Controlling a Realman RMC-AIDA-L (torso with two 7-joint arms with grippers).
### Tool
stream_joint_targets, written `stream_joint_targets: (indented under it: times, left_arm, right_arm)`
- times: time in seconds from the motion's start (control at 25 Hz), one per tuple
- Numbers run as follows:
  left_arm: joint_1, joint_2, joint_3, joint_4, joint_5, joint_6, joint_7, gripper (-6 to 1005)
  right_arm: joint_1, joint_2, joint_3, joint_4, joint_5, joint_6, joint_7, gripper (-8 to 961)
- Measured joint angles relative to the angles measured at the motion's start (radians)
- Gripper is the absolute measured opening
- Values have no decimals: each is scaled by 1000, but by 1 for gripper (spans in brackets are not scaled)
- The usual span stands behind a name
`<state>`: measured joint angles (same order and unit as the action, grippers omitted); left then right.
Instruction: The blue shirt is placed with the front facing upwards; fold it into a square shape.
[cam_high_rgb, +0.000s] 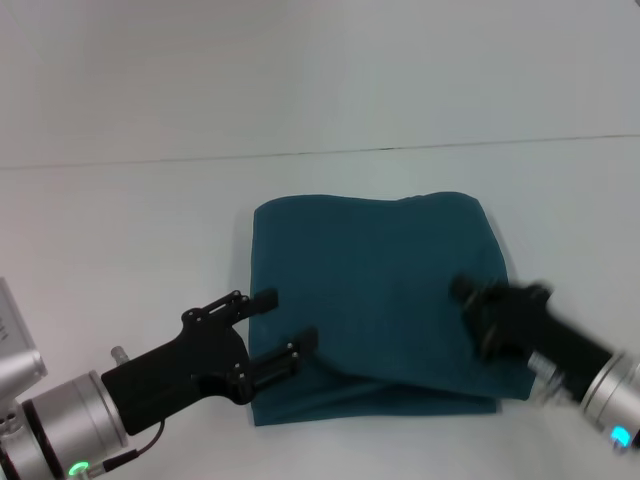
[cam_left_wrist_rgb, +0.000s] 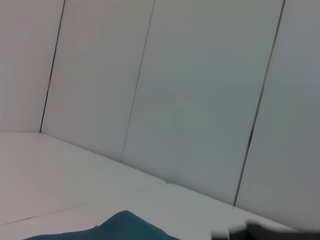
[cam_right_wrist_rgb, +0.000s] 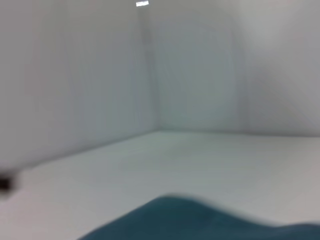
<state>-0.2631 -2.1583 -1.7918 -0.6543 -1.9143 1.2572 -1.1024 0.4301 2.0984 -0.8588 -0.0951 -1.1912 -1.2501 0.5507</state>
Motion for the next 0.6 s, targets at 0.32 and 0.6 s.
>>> stream_joint_targets:
  times: [0.32,0.6]
  left_arm:
    - [-3,0,1,-3,0,2,2,718]
    - [-9,0,7,-2,0,4,3,719]
  right_arm:
    - [-10,3,18,186,-32,-52,-259,-1]
    - [-39,4,145,224,-30,0,-260,-1]
